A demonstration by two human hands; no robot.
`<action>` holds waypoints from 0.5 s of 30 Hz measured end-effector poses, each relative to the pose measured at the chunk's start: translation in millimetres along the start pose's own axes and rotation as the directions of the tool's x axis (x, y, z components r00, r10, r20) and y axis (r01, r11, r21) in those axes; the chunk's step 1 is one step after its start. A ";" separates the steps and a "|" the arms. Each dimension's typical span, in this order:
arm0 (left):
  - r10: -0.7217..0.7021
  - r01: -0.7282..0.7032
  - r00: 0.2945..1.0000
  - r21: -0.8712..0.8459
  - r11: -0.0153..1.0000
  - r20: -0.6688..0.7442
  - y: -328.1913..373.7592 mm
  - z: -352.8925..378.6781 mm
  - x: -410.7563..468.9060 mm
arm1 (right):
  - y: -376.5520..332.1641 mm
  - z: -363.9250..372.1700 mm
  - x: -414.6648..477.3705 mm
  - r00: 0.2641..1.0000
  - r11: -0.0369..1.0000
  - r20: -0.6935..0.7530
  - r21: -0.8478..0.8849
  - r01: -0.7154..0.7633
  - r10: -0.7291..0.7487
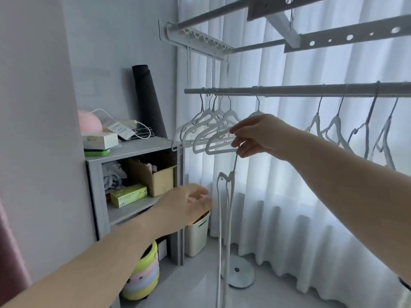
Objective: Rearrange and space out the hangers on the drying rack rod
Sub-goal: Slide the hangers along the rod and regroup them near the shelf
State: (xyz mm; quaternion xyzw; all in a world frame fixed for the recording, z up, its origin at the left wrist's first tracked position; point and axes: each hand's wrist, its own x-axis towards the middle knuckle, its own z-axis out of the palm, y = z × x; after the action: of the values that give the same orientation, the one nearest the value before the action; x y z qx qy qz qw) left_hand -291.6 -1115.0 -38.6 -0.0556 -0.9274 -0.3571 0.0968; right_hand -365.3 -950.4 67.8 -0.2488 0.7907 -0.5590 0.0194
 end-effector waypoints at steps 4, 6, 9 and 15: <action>0.013 -0.008 0.991 -0.034 0.999 0.135 11.6 10.0 -7.4 | -4.5 4.6 -6.6 0.990 0.991 -0.139 0.134 0.007 0.011; -0.002 0.006 0.983 -0.022 1.000 0.181 12.7 18.0 -10.0 | -4.9 5.9 -8.7 0.983 0.987 -0.184 0.159 0.014 0.016; -0.026 0.033 0.984 -0.034 0.999 0.176 13.0 27.8 -8.4 | -4.1 6.3 -11.3 0.978 0.988 -0.209 0.154 0.010 0.023; -0.029 0.029 0.989 0.005 1.000 0.145 18.4 26.2 15.4 | 4.1 -9.1 -8.4 0.964 0.988 -0.261 0.156 -0.017 0.058</action>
State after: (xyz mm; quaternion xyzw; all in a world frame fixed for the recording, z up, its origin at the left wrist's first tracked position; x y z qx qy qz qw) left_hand -307.1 -1083.3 -42.2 -0.0676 -0.9332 -0.3520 0.0242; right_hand -362.3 -937.9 65.4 -0.1548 0.7458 -0.6455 -0.0568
